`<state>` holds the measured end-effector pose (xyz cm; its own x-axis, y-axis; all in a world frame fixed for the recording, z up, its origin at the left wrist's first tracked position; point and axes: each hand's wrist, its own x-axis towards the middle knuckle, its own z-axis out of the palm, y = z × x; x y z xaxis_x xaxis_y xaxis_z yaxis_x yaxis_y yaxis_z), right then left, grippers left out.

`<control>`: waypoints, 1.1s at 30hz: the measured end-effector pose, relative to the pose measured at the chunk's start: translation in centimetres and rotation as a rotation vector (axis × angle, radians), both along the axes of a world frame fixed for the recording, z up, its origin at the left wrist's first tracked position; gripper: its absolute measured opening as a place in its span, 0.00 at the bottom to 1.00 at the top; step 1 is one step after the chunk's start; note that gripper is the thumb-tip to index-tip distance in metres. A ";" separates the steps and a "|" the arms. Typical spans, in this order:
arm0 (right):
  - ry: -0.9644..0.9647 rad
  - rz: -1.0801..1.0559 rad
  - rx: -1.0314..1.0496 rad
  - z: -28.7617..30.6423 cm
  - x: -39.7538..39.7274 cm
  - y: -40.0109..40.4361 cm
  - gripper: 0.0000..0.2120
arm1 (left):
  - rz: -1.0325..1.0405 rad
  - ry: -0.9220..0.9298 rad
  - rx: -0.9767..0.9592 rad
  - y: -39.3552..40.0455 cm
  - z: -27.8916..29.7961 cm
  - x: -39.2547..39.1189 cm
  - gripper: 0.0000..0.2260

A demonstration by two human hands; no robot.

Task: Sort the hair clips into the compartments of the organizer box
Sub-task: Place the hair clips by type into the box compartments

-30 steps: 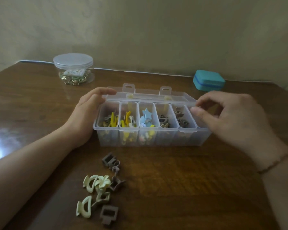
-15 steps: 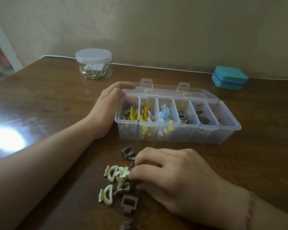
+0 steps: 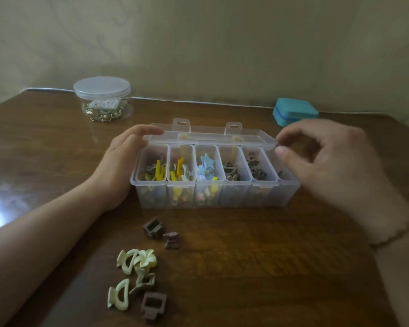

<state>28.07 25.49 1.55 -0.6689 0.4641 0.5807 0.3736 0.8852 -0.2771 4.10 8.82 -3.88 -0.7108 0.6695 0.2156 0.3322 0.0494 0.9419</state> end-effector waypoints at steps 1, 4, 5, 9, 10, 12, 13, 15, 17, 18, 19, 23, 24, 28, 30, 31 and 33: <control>-0.053 -0.044 0.016 -0.3 -0.1 0.2 0.05 | 0.003 -0.002 0.004 0.0 0.0 0.0 0.18; 0.042 0.002 0.043 -0.3 -0.4 -0.9 0.03 | -0.003 0.002 -0.010 0.0 0.1 0.2 0.17; 0.083 0.077 0.039 -0.2 -0.7 -1.9 0.02 | -0.009 -0.013 -0.002 0.0 0.1 0.2 0.17; -0.114 0.464 -0.006 -2.1 -1.9 -6.8 0.09 | -0.018 -0.029 0.001 0.1 0.2 0.4 0.17; -0.212 0.531 0.006 -2.9 -2.3 -7.8 0.12 | -0.012 -0.025 0.002 0.1 0.2 0.5 0.17; -0.366 0.600 0.062 -4.4 -2.9 -9.0 0.16 | -0.004 -0.018 0.005 0.1 0.3 0.6 0.17; -0.413 0.619 0.077 -4.9 -3.2 -9.2 0.17 | 0.002 -0.023 0.013 0.1 0.2 0.6 0.17; -0.438 0.651 0.079 -5.4 -3.5 -9.3 0.15 | 0.008 -0.041 0.029 0.2 0.1 0.4 0.17; -0.424 0.668 0.100 -5.5 -3.6 -9.1 0.10 | 0.000 -0.041 0.024 0.2 0.1 0.3 0.17; -0.406 0.669 0.121 -5.3 -3.6 -8.8 0.09 | -0.007 -0.046 0.026 0.1 0.1 0.2 0.17; -0.373 0.665 0.129 -4.9 -3.4 -8.5 0.08 | -0.015 -0.049 0.026 0.1 0.0 0.1 0.17; -0.113 0.504 -0.025 -1.8 -1.9 -5.3 0.11 | -0.035 0.001 -0.004 -0.2 -0.4 -0.5 0.15; -0.044 0.418 -0.019 -1.0 -1.4 -4.2 0.10 | -0.041 0.004 -0.005 -0.2 -0.4 -0.5 0.15; -0.107 0.107 0.029 0.3 -0.3 -0.8 0.08 | -0.035 0.056 -0.030 -0.3 -0.1 -0.3 0.19; -0.254 0.041 0.065 -0.1 -0.1 0.1 0.10 | -0.031 0.091 -0.055 -0.3 -0.2 -0.3 0.19; -0.244 0.025 0.072 -0.2 -0.2 0.3 0.11 | -0.027 0.088 -0.055 -0.4 -0.2 -0.4 0.18; -0.089 0.027 0.043 -0.1 -0.4 -0.2 0.11 | -0.030 0.042 -0.031 -0.4 -0.2 -0.4 0.16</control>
